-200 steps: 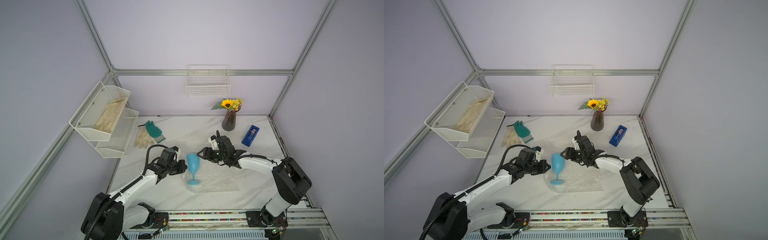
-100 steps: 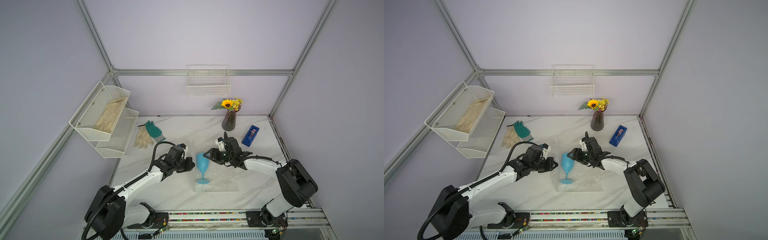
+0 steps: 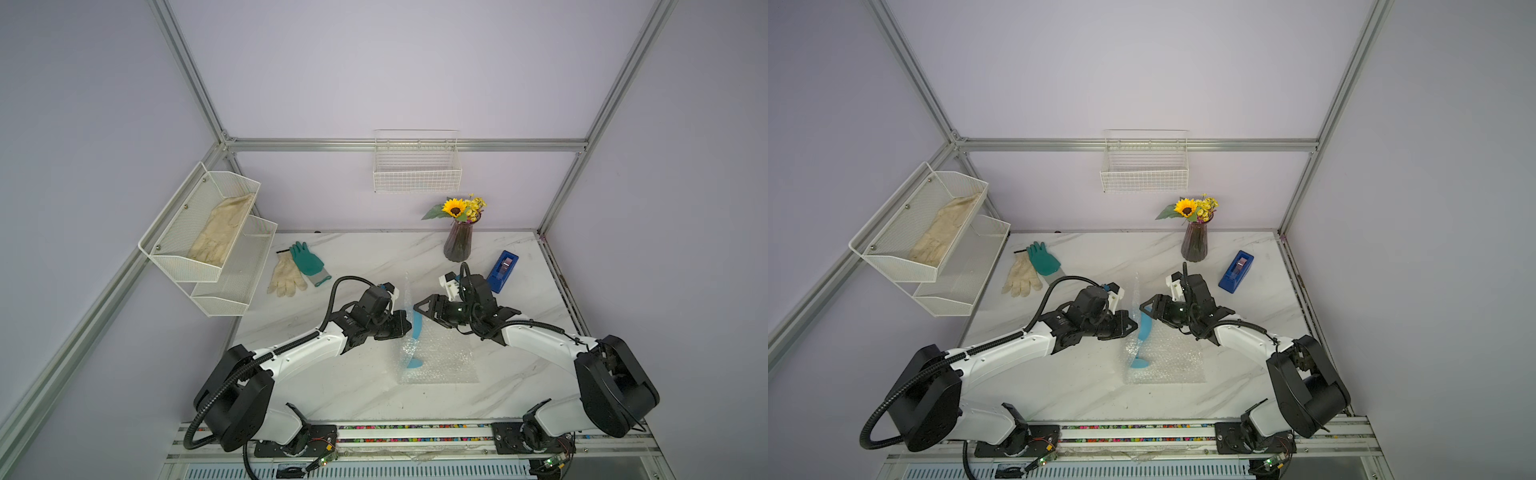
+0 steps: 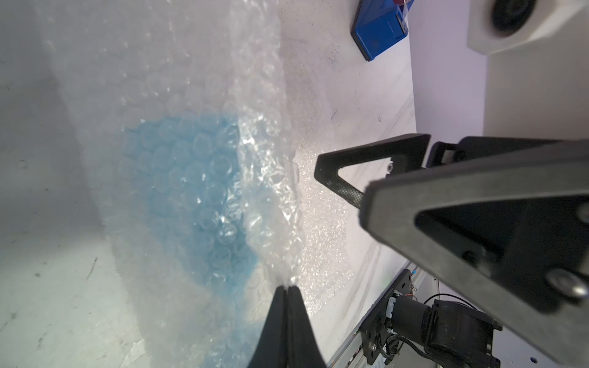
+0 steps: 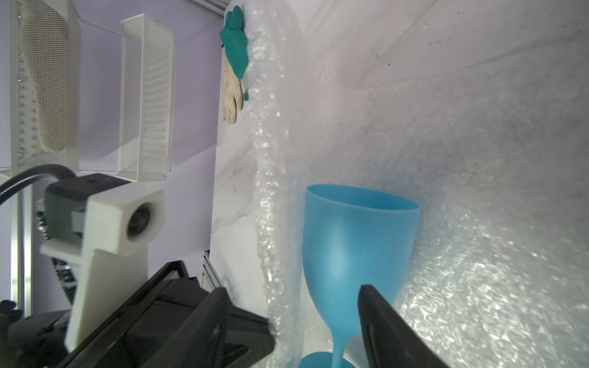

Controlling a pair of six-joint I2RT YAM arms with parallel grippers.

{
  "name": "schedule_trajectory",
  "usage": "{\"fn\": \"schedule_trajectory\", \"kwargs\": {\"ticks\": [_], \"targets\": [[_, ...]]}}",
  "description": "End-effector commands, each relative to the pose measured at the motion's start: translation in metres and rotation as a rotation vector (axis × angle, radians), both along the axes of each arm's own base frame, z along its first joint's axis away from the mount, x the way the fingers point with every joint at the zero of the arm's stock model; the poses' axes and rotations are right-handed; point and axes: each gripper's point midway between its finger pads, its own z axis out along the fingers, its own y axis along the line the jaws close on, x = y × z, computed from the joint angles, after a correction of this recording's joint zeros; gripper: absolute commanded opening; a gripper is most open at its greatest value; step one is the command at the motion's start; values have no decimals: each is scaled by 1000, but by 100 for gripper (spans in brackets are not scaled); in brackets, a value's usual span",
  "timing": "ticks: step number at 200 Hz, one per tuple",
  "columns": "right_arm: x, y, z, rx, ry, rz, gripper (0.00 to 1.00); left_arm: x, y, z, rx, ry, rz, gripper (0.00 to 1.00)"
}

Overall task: Wrap wine glasses in bubble wrap
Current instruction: Wrap the wine glass in bubble wrap.

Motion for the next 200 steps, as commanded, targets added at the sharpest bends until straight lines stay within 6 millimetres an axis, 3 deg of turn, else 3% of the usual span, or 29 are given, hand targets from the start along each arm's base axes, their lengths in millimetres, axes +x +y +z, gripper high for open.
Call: {"fn": "schedule_trajectory", "kwargs": {"ticks": [1,24,50,113,149,183,200], "targets": [[2,-7,5,-6,-22,-33,68,17,-22,34,-83,-68,-7,3],[1,-10,2,-12,-22,-32,68,15,-30,27,-106,-52,-33,7],[2,-11,-1,-16,-15,-32,68,11,-39,25,-128,-50,-66,26],[7,-13,-15,-68,0,-39,68,8,-44,22,-144,-58,-85,37],[8,-17,-20,-103,0,-42,66,5,-48,17,-157,-57,-103,34],[6,-16,-27,-97,13,-38,58,4,-49,13,-165,-55,-106,18],[7,-15,-32,-100,22,-36,55,4,-49,10,-157,-52,-104,16]]}}
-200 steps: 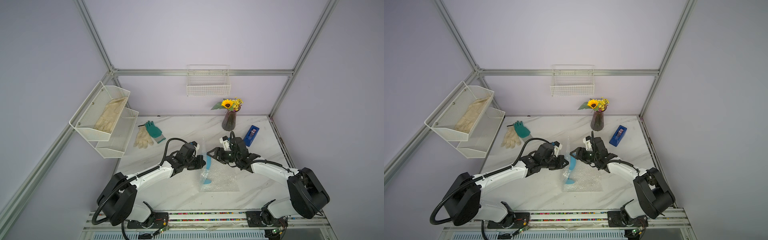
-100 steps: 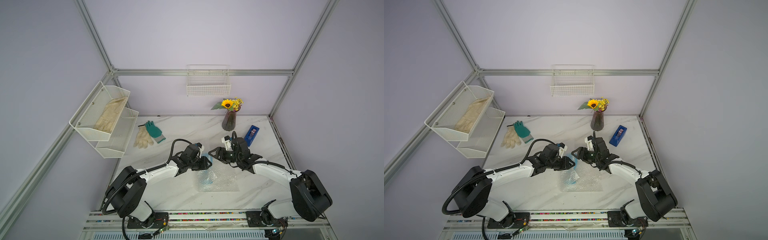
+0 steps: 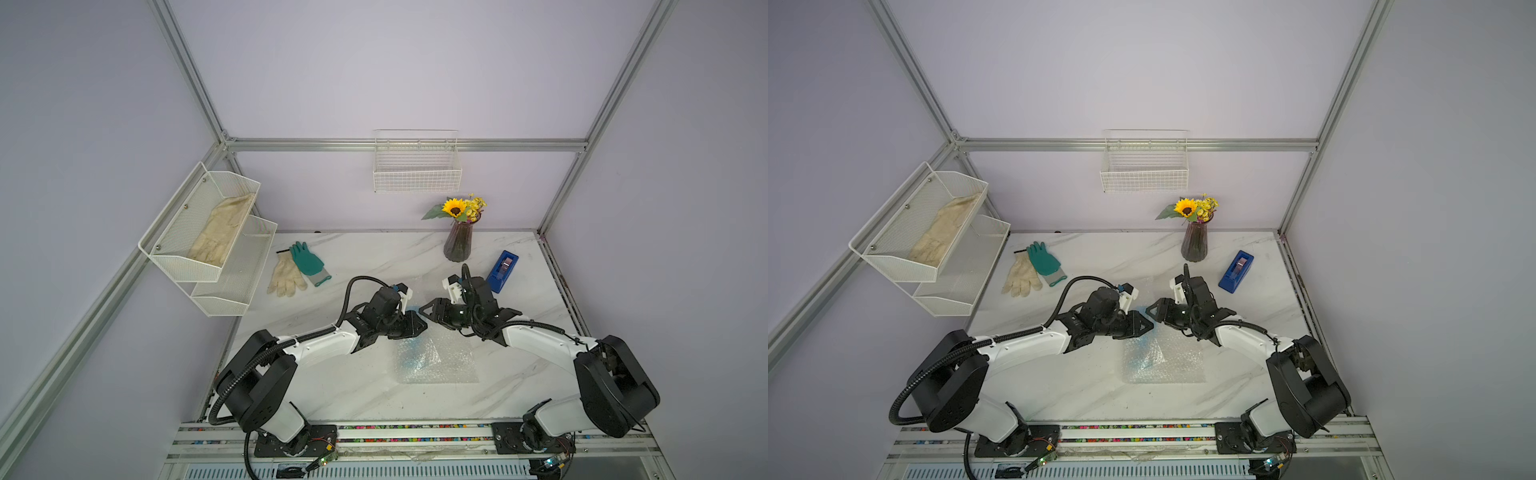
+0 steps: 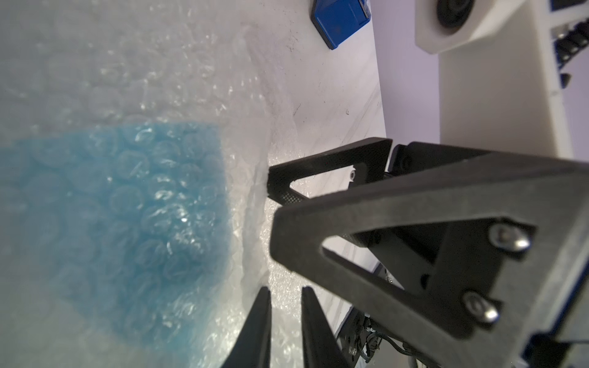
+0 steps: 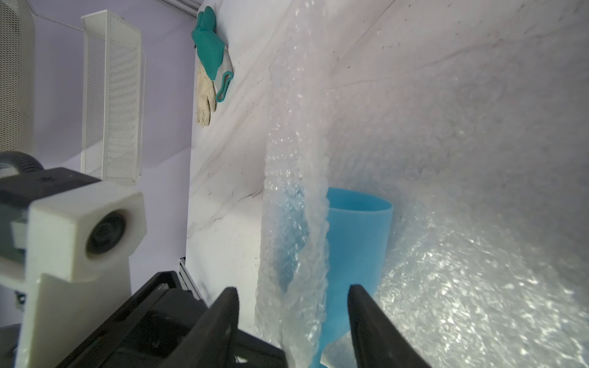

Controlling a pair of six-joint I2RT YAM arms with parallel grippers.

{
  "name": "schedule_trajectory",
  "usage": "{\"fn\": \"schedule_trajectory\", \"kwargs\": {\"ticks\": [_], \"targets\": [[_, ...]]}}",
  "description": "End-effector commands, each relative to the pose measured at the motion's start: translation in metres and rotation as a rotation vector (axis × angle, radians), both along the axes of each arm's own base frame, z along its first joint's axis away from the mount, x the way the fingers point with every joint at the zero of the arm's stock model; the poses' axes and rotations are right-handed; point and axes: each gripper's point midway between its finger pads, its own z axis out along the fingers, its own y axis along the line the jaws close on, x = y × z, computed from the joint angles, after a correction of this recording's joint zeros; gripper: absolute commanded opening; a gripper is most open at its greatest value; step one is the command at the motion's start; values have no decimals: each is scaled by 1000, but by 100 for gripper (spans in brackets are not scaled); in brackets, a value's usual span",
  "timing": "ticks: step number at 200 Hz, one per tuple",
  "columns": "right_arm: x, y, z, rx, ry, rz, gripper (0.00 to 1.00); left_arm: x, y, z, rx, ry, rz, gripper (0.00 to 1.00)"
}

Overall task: Wrap wine glasses in bubble wrap
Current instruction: Wrap the wine glass in bubble wrap.

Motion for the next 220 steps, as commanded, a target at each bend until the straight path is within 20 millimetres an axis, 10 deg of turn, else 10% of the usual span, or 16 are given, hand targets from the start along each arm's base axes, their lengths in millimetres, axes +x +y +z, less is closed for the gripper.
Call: {"fn": "schedule_trajectory", "kwargs": {"ticks": [1,110,160,174,220], "targets": [[5,-1,-7,-12,4,-9,55,3,-9,9,-39,-31,-20,16],[2,4,-18,20,12,13,44,-3,-6,-12,-10,-10,-31,13],[-3,11,-14,75,10,50,14,-3,-7,-15,-6,-6,-35,12],[-2,9,-16,58,5,49,0,-1,-9,-9,-14,-17,-40,12],[-1,-1,-27,-30,2,26,0,-1,-7,36,-30,-99,-64,30]]}}
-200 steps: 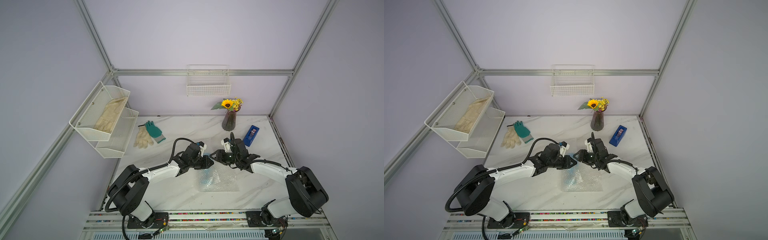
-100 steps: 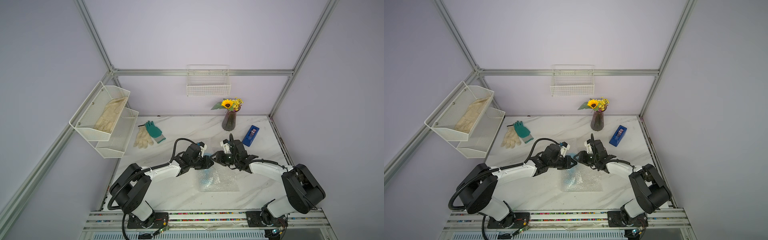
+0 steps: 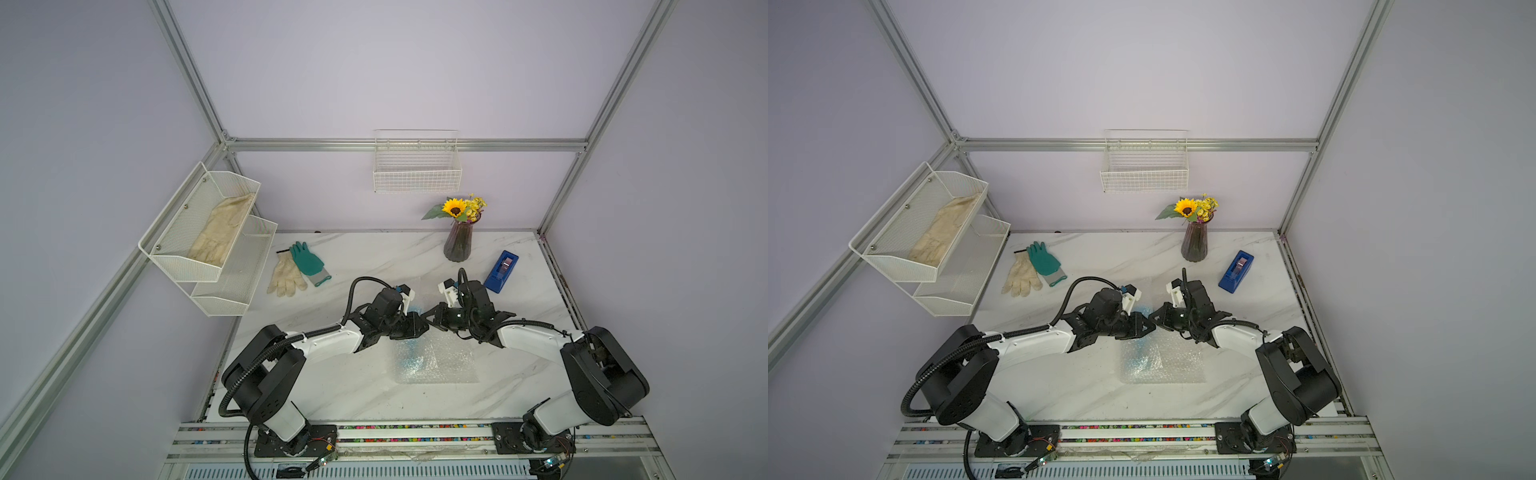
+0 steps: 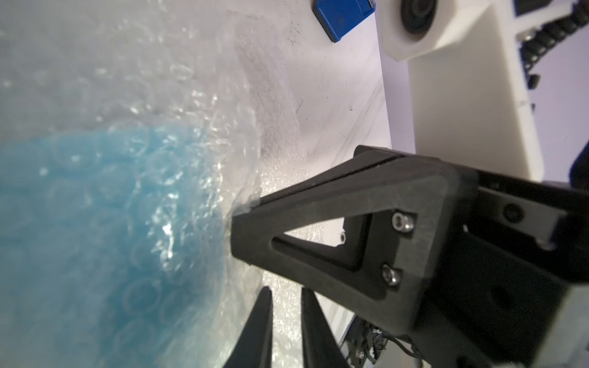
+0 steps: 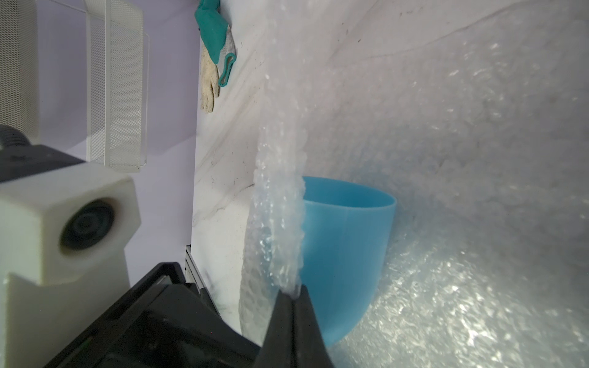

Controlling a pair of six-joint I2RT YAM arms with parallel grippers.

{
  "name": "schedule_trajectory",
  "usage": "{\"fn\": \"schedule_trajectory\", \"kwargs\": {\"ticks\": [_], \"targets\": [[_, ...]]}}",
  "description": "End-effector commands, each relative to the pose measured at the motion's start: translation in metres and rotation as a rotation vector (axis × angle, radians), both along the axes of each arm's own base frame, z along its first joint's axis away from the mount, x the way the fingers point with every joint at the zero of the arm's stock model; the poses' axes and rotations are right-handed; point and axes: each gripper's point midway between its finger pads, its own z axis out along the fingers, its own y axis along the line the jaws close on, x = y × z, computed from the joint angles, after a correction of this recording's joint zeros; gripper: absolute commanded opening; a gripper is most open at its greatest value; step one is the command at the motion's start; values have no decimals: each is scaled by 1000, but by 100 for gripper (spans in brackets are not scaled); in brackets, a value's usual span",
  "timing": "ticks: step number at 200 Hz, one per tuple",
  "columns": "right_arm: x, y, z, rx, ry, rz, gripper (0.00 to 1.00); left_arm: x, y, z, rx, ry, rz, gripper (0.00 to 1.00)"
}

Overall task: Wrap wine glasses in bubble wrap
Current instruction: Wrap the wine glass in bubble wrap.

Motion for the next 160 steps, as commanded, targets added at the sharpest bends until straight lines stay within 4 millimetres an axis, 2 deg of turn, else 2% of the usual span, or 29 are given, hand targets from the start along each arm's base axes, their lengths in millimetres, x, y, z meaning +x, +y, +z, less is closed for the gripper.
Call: {"fn": "schedule_trajectory", "kwargs": {"ticks": [1,15,20,22,27,53,80,101,107,109,111,114,132,144,160], "targets": [[3,-10,-11,-66,-2,-27,0,-1,-3,50,-42,-103,-39,30],[3,-14,-13,-95,-4,-39,0,-2,7,68,-17,-147,-20,39],[3,-17,-15,-115,-7,-41,0,-1,12,68,15,-151,-4,42],[3,-18,-16,-121,-9,-39,0,-1,16,77,12,-170,4,43],[2,-20,-18,-138,-9,-38,0,-1,23,83,41,-188,25,45],[0,-27,-25,-184,-11,-49,0,1,44,92,92,-225,92,56],[1,-32,-33,-220,-8,-57,0,4,54,80,122,-219,126,63],[0,-32,-39,-227,-6,-53,0,8,55,69,159,-196,130,75],[0,-32,-43,-229,-1,-52,0,9,56,64,179,-185,138,82],[1,-32,-43,-229,0,-52,0,10,57,62,187,-180,142,87],[0,-32,-45,-230,3,-51,0,11,59,61,196,-175,151,96],[0,-31,-46,-230,3,-49,0,12,60,59,208,-171,158,100],[0,-28,-51,-209,10,-47,0,17,65,50,266,-192,154,100],[0,-27,-54,-193,17,-50,0,23,73,42,288,-170,222,100],[-1,-25,-59,-181,29,-50,0,23,67,40,248,-137,212,100]]}}
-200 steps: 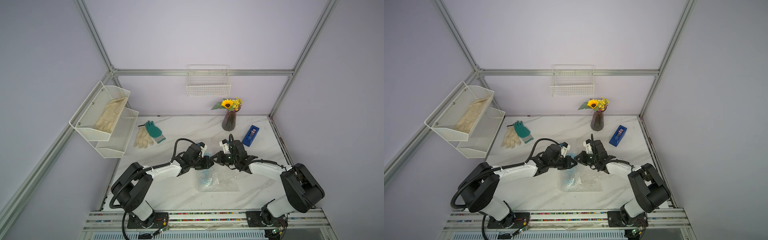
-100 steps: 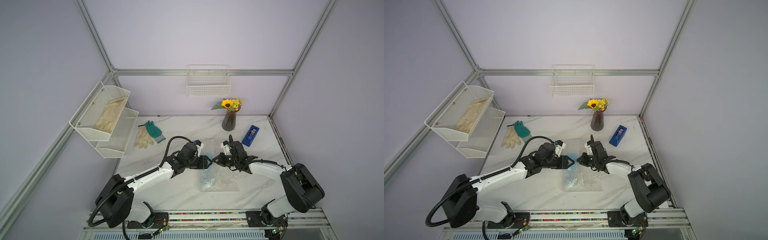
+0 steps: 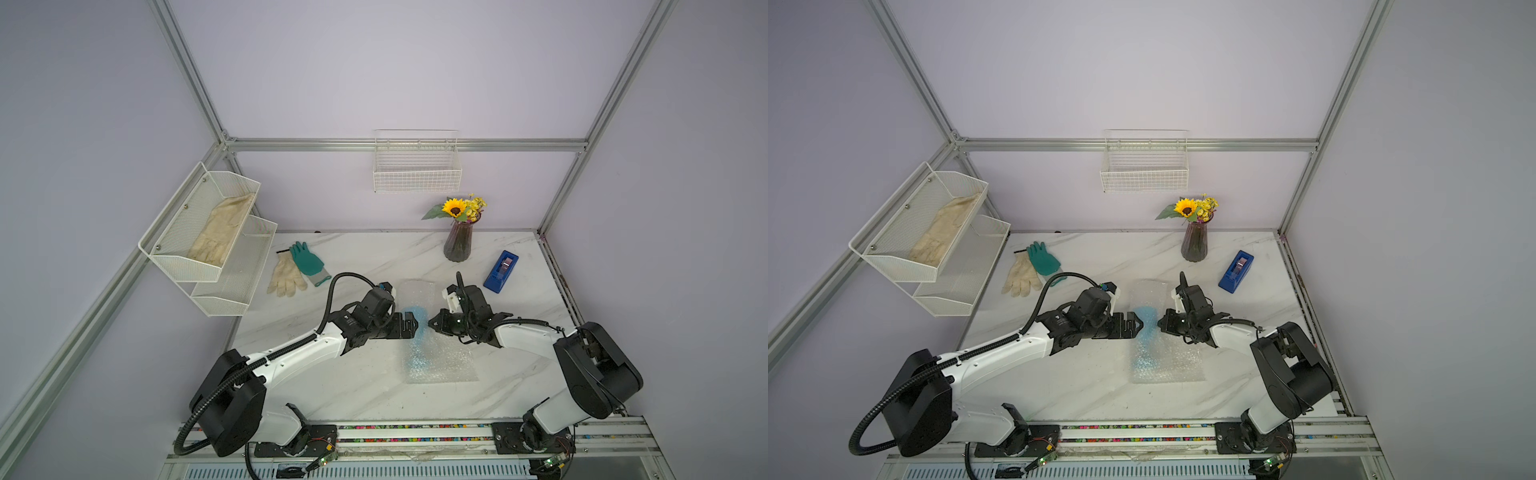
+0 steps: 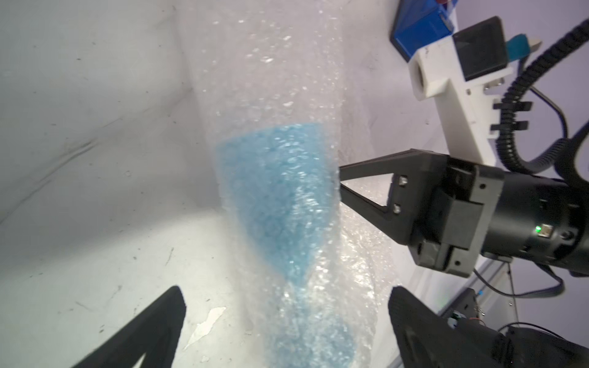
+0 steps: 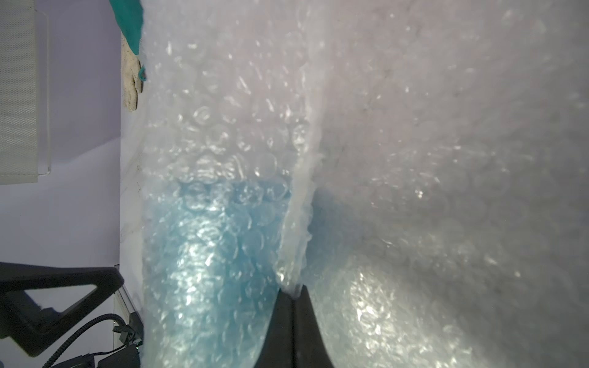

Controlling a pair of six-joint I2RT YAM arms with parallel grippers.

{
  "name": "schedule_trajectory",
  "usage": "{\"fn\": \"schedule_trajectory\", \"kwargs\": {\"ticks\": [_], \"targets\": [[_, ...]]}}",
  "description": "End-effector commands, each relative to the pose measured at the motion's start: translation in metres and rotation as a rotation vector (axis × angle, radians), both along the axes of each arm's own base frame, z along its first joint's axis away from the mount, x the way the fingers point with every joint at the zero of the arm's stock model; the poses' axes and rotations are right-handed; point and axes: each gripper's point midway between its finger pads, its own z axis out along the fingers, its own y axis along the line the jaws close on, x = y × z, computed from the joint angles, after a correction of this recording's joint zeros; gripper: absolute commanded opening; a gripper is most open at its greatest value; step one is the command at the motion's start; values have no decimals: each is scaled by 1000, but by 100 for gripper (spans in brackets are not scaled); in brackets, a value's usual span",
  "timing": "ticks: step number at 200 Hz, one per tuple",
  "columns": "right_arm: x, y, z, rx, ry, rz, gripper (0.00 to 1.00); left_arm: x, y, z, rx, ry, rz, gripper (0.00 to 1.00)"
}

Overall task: Wrap wine glasses in bubble wrap
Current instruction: Wrap the wine glass in bubble wrap.

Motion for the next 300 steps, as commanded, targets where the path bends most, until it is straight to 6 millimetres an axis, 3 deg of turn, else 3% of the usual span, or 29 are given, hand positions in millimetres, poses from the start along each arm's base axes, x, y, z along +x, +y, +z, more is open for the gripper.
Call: {"fn": "schedule_trajectory", "kwargs": {"ticks": [1,8,52,83,115,159,214,242,300], "targets": [[-1,0,-11,22,16,-11,0,20,-6,29,-61,-52,40,100],[-2,1,-12,33,18,-11,0,20,-13,18,-60,-25,4,100],[-2,6,-14,71,25,-11,0,26,-37,6,-119,24,-49,100],[-1,8,-13,86,26,-10,0,24,-59,9,-200,46,-130,100],[-3,8,-13,97,31,-15,0,26,-56,17,-219,10,-110,100],[-4,8,-16,108,39,-21,0,33,-49,-5,-130,65,-64,100],[-10,11,-24,119,60,-22,0,39,-48,-15,-91,79,-49,100],[-11,13,-27,120,64,-27,0,43,-34,-21,-6,83,-17,100],[-12,23,-30,130,68,-22,0,44,-58,-20,-116,109,-74,100]]}}
